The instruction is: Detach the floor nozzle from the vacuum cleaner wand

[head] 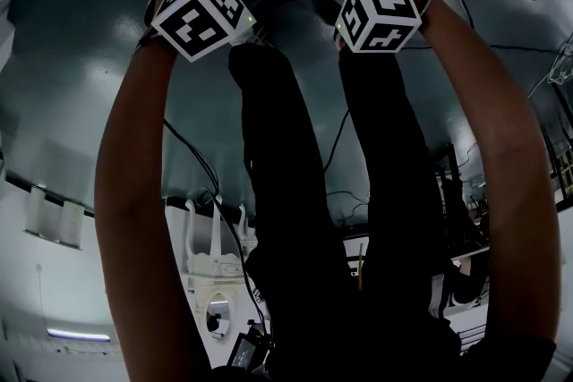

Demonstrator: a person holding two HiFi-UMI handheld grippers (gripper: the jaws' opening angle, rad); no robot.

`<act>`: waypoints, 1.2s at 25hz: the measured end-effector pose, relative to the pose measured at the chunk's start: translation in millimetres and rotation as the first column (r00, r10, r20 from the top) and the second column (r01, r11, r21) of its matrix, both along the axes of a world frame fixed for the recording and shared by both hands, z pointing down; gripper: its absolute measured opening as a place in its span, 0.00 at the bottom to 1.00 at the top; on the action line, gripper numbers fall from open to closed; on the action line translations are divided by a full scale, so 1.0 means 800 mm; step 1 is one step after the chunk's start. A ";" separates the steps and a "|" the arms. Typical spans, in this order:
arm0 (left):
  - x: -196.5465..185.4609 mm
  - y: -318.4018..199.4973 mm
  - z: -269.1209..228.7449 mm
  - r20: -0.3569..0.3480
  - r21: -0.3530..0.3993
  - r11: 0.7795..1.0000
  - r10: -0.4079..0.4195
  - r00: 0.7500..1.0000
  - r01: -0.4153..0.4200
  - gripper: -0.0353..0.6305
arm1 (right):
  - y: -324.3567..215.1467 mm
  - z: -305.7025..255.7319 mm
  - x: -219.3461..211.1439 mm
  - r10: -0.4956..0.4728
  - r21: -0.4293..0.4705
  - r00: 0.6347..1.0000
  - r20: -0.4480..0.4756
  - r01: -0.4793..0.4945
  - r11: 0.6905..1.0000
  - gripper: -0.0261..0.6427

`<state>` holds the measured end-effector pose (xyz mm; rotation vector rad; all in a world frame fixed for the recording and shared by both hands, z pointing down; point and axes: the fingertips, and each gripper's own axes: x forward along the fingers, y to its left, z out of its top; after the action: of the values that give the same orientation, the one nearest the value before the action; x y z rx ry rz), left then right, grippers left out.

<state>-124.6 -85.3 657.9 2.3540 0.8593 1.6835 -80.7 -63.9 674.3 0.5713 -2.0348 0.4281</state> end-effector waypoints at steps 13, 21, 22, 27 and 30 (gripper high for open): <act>0.001 -0.002 0.000 0.034 0.141 0.986 0.089 0.995 -0.093 0.27 | 0.000 0.006 0.002 -0.046 0.030 0.987 -0.157 0.051 0.998 0.31; 0.006 0.004 -0.007 0.014 0.127 0.990 0.062 0.998 -0.063 0.27 | -0.006 0.010 -0.008 -0.012 0.006 0.978 -0.210 0.013 1.000 0.28; 0.004 0.005 -0.008 0.010 0.117 0.992 0.055 0.998 -0.056 0.27 | -0.004 0.009 -0.009 -0.013 0.004 0.979 -0.204 0.015 1.000 0.28; 0.002 0.015 -0.016 0.014 0.099 0.995 0.025 1.000 -0.027 0.27 | 0.003 0.003 -0.016 -0.017 -0.002 0.996 -0.087 0.016 1.000 0.28; -0.015 0.004 -0.007 0.065 0.160 0.986 0.040 0.997 -0.050 0.27 | 0.011 0.011 0.002 -0.011 -0.019 0.993 -0.117 0.009 1.000 0.28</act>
<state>-136.4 -82.0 652.1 2.3864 0.7990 1.9003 -78.8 -54.8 683.3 0.5621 -1.9191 0.3974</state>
